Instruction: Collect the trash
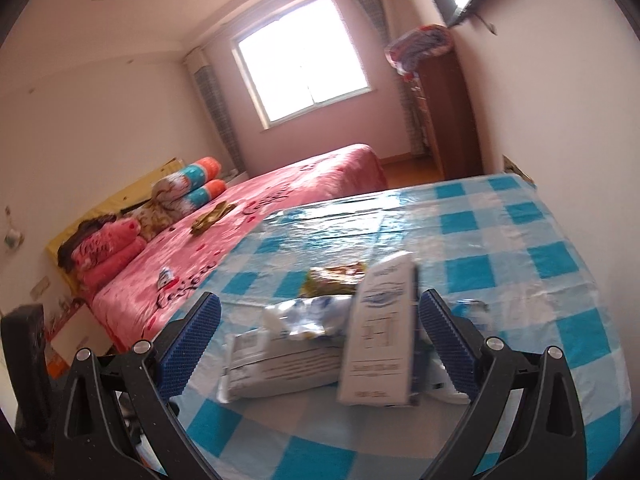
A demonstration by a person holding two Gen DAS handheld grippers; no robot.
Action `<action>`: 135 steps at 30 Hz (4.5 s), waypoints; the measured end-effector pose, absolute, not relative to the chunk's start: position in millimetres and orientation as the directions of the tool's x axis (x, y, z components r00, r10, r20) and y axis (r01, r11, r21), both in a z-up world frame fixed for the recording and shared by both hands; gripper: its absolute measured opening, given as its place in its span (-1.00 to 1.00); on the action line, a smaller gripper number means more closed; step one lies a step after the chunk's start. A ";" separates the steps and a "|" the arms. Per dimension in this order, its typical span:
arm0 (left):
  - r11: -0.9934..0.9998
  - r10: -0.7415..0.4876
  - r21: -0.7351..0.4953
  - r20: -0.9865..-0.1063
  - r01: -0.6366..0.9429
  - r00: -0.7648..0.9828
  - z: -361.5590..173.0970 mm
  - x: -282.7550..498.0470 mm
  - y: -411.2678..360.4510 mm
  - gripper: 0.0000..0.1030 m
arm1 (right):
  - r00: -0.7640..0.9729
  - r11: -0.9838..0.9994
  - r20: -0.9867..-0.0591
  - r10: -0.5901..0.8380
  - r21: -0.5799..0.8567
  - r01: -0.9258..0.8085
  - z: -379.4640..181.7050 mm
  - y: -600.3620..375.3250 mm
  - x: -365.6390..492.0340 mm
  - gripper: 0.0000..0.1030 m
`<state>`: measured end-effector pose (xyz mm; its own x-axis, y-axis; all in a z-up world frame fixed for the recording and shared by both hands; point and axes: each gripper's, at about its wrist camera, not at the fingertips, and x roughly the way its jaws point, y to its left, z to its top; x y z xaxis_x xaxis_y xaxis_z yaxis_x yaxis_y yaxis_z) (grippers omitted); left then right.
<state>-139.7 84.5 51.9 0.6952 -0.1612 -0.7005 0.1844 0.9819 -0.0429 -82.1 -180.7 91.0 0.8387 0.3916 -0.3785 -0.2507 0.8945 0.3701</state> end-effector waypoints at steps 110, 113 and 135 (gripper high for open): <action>0.924 -0.377 -0.332 -0.700 0.191 0.606 60.2 -86.9 72.0 0.07 | 0.631 0.992 -0.769 0.102 0.035 -0.118 15.7 -201.3 -20.6 0.35; 0.919 -0.386 -0.343 -0.692 0.192 0.610 60.3 -89.5 78.9 0.07 | 0.633 0.992 -0.767 0.101 0.030 -0.121 16.2 -200.7 -21.8 0.31; 0.888 -0.448 -0.399 -0.643 0.227 0.621 62.9 -105.2 121.5 0.07 | 0.653 0.989 -0.744 0.141 0.131 -0.064 36.3 -211.4 -55.1 -0.37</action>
